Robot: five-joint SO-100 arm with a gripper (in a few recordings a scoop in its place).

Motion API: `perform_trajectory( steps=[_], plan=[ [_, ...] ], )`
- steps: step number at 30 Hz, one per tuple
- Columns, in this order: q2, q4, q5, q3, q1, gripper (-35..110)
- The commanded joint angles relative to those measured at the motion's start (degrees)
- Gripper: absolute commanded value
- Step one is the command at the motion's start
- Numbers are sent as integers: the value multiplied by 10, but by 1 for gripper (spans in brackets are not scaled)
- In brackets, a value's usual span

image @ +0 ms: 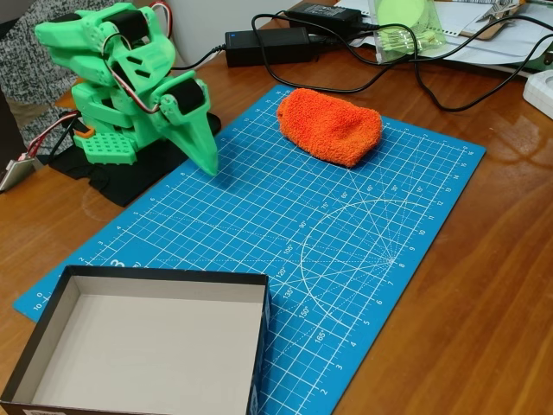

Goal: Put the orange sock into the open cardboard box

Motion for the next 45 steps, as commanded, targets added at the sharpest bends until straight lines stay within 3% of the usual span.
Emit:
perform_trajectory(
  steps=[1,8,14,22,27,31,45],
  plan=[
    [8,-2,-171,-5,-79,2],
    [6,36,-286,-57,-187,15],
    [-16,33,-398,-112,-192,23],
    [-572,35,-366,-425,-235,24],
    [-757,50,-363,-566,-281,29],
    [-917,119,-377,-724,-311,33],
    [-1098,162,-388,-870,-357,32]
  ],
)
